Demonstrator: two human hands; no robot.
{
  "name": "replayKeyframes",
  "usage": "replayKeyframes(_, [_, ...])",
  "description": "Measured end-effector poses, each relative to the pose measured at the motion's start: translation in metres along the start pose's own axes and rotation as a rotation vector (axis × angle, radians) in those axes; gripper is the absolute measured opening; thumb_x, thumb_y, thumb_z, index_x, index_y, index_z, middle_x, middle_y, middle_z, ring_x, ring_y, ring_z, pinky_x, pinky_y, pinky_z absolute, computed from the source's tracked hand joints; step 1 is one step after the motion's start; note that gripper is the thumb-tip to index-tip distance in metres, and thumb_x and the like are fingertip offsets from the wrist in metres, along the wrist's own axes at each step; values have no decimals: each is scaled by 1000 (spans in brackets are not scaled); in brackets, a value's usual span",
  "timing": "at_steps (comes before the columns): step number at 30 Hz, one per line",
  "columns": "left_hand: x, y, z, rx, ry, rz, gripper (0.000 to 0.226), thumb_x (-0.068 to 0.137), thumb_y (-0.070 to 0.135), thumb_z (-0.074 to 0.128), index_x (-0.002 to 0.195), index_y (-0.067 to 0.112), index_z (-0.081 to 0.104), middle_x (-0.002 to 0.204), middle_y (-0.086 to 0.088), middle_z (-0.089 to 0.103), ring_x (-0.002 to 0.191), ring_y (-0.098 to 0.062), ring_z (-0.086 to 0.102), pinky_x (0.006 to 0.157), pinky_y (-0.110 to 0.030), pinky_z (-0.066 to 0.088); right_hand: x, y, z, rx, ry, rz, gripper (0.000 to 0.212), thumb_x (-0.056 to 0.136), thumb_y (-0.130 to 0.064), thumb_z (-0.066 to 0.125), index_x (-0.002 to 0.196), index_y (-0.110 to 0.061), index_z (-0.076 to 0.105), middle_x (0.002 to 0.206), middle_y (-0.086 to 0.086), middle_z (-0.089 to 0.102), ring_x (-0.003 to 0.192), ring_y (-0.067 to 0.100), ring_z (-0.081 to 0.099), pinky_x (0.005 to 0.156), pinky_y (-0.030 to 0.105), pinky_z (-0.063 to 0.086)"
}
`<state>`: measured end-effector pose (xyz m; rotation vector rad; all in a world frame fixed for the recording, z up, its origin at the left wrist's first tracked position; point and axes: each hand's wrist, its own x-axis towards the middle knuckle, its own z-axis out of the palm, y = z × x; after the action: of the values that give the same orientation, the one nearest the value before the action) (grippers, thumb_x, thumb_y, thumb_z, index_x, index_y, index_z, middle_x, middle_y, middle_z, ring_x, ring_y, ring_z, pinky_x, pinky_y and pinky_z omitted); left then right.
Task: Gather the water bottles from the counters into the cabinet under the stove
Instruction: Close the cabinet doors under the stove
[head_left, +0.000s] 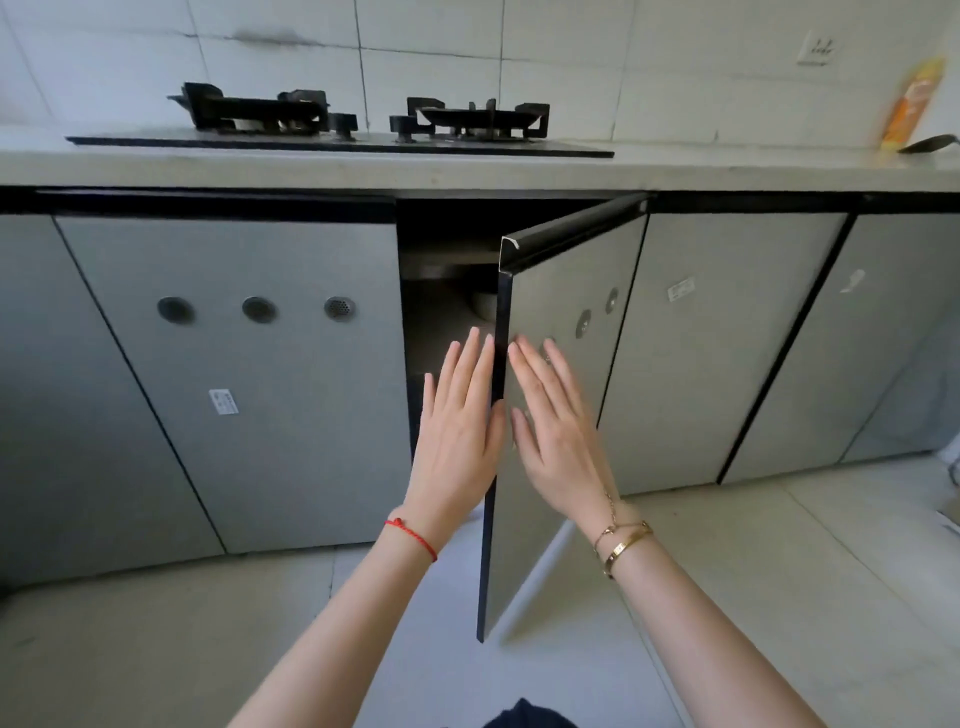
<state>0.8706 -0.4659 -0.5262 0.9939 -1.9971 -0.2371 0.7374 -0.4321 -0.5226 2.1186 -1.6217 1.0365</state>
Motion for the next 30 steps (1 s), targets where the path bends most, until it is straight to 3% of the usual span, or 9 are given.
replayKeyframes(6, [16,-58,3,111,1,-127,60,103,24,34,156,23,6,165,9,1,152,-12,-5,124,-47,7,57,3,54,-34,-87,-43,58,101,-26,34,154,-18,11,162,-5,8,150,15,-2,121,45,16])
replayKeyframes(14, [60,-116,-3,260,-30,-229,64,97,15,38,156,22,12,165,3,4,153,-23,-1,122,-55,11,121,9,110,-72,-106,-81,60,100,-23,34,153,-12,10,163,-1,6,150,19,2,121,43,17])
replayKeyframes(30, [84,-151,-13,316,76,-270,67,96,16,41,156,19,10,165,1,5,153,-23,0,122,-55,12,165,24,146,-63,-132,-75,63,99,-26,39,153,-14,10,163,-3,5,150,19,3,121,43,16])
